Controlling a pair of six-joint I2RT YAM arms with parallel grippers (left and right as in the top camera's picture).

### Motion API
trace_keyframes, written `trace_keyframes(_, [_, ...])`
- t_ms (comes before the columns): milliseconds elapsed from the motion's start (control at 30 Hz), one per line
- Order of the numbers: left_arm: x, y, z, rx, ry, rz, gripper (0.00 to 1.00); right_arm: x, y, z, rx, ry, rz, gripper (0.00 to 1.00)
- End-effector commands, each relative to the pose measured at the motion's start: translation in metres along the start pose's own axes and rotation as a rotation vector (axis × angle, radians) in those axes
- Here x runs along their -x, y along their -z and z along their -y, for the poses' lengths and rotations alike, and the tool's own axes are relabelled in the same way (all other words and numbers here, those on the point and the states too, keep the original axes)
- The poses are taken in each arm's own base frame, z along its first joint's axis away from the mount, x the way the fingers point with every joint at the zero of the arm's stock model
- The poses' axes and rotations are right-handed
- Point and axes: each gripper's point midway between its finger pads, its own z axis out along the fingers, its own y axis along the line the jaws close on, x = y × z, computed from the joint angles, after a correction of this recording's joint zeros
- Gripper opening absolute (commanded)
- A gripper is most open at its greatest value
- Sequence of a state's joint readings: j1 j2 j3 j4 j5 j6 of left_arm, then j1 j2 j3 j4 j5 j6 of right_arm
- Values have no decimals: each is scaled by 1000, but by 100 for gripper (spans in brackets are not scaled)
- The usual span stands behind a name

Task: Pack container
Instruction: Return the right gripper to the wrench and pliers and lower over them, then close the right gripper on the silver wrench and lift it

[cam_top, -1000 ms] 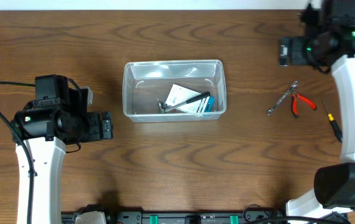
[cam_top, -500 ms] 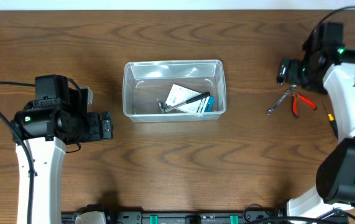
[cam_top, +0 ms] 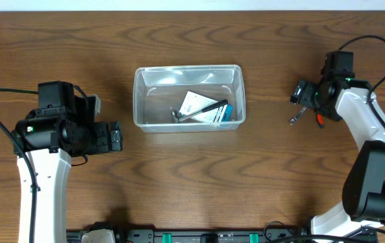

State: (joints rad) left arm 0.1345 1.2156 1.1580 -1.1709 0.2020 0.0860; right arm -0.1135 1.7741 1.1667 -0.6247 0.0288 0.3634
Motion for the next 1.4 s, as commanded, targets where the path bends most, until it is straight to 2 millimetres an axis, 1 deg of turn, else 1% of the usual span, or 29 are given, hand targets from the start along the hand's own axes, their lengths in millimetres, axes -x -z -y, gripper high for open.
trace_keyframes(0, [0, 1, -1, 11, -6, 0, 98, -4, -8, 6, -44, -75, 7, 99])
trace_keyframes(100, [0, 1, -1, 11, -6, 0, 98, -3, -10, 7, -50, -91, 11, 99])
trace_keyframes(233, [0, 1, -1, 11, -6, 0, 98, -6, -19, 5, -50, -128, -2, 98])
trace_keyframes(400, [0, 1, -1, 11, -6, 0, 98, -13, -26, -4, -54, -97, -19, 97])
trace_keyframes(533, [0, 1, -1, 11, -6, 0, 98, -11, -29, -16, -34, -86, 2, 98])
trace_keyframes(600, [0, 1, -1, 11, -6, 0, 98, -10, -29, -18, -35, -91, 12, 98])
trace_keyframes(800, [0, 1, -1, 11, -6, 0, 98, -8, -32, -10, -55, -132, 16, 98])
trace_keyframes(967, [0, 1, -1, 11, -6, 0, 98, -13, -47, -1, -77, -164, -19, 99])
trace_keyframes(1167, [-1, 1, -1, 11, -5, -4, 98, -23, -65, 3, -97, -170, -58, 98])
trace_keyframes(1233, [-2, 1, -1, 11, -4, -9, 98, -25, -69, 3, -99, -171, -66, 96])
trace_keyframes(1367, [-4, 1, -1, 11, -4, -15, 98, -27, -71, 3, -93, -172, -75, 88])
